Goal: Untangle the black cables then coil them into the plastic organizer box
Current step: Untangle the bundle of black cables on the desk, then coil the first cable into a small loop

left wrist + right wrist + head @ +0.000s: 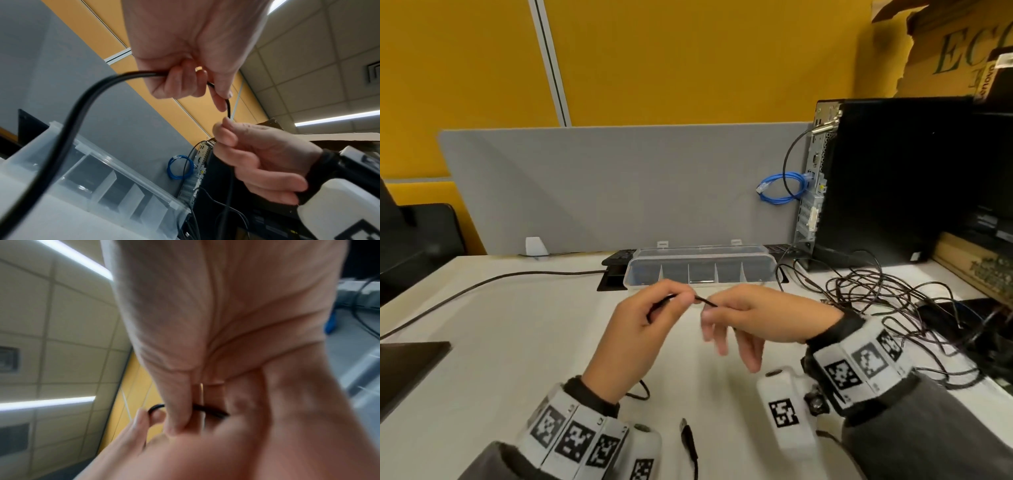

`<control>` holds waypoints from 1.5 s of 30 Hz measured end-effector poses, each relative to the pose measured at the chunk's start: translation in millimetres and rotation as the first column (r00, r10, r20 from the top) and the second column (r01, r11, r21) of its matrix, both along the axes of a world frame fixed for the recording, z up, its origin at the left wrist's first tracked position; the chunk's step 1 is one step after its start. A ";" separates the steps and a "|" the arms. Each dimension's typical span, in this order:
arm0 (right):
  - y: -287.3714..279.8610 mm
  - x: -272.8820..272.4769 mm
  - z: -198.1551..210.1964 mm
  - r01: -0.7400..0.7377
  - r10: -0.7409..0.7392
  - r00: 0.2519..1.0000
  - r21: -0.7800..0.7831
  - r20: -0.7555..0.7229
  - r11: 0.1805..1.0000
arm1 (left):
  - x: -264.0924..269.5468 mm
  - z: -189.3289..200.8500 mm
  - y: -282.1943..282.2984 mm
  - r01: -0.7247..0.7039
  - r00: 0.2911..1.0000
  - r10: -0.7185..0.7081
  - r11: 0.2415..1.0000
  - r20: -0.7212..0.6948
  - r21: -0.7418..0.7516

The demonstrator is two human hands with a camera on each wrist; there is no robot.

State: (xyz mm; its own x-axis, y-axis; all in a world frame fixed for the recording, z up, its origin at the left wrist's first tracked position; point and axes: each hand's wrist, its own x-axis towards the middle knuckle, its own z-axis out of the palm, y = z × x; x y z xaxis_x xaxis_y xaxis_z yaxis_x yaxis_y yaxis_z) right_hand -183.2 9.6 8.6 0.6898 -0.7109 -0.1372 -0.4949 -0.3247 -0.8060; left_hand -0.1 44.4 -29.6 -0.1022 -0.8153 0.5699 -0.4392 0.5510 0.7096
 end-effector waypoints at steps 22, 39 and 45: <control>-1.7 -59.8 38.1 0.096 -0.211 0.942 -0.395 -0.260 0.913 | 27.2 -10.0 -14.6 -0.191 0.972 0.175 0.978 0.159 0.086; -10.1 -45.5 29.8 0.482 -0.385 0.866 -0.734 0.317 0.479 | 23.4 3.1 -29.0 -0.283 0.954 0.269 0.955 0.135 0.091; -6.3 -5.8 4.1 0.107 -0.084 0.990 -0.205 0.116 0.973 | -15.8 29.2 -32.8 0.021 0.990 -0.030 0.998 0.140 0.063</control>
